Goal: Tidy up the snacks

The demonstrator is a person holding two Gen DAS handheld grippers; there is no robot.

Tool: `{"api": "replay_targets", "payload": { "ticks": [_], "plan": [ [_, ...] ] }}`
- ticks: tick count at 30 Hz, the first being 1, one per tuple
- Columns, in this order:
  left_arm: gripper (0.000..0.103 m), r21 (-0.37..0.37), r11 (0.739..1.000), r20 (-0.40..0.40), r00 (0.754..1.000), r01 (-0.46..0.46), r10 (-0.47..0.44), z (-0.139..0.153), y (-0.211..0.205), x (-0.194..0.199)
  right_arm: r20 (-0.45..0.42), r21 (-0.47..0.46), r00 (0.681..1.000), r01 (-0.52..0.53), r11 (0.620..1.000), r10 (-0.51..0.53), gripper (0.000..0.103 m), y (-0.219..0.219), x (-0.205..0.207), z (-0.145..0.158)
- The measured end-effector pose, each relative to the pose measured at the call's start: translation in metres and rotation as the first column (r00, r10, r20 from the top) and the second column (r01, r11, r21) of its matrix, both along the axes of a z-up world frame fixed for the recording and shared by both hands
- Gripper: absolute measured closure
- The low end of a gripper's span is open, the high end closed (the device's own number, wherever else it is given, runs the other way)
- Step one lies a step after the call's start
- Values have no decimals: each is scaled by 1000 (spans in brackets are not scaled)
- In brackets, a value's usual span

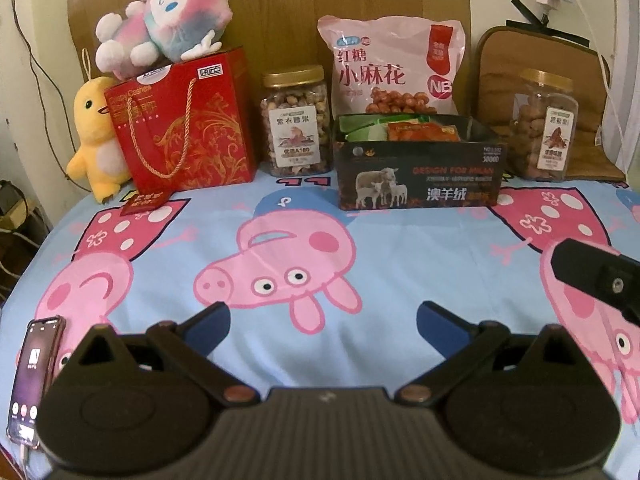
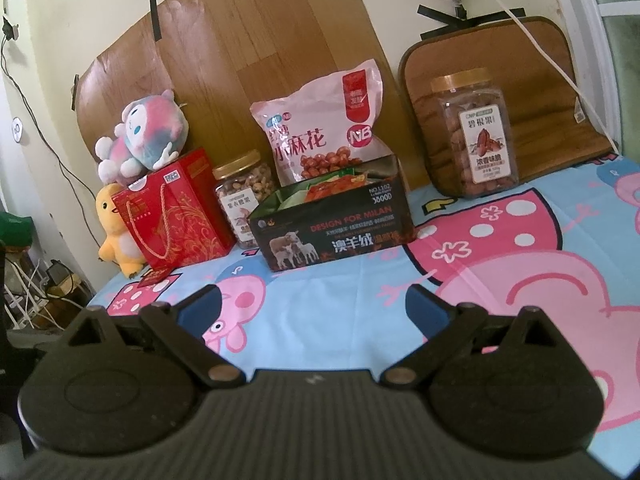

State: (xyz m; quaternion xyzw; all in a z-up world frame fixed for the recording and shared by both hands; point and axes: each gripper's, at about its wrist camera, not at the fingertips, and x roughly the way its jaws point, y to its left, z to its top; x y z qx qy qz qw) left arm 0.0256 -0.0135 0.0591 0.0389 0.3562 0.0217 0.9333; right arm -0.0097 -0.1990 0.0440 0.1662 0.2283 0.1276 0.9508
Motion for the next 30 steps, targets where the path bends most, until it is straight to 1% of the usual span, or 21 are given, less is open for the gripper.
{"api": "replay_targets", "payload": {
  "ticks": [11,21,30],
  "plan": [
    [0,0,1000,-14,1000,8,-8,-6,4,5,-11,-20,1000,-10,1000,10,3,8,3,-2],
    [0,-19,1000,-14,1000,10,-11,-7,6,6,-24,-18,1000,0,1000,-1,4,8,4,-2],
    [0,-11,1000,-4,1000,11,-11,-5,5,4,-6,-23,1000,4,1000,-4,5,9,-1,-2]
  ]
}}
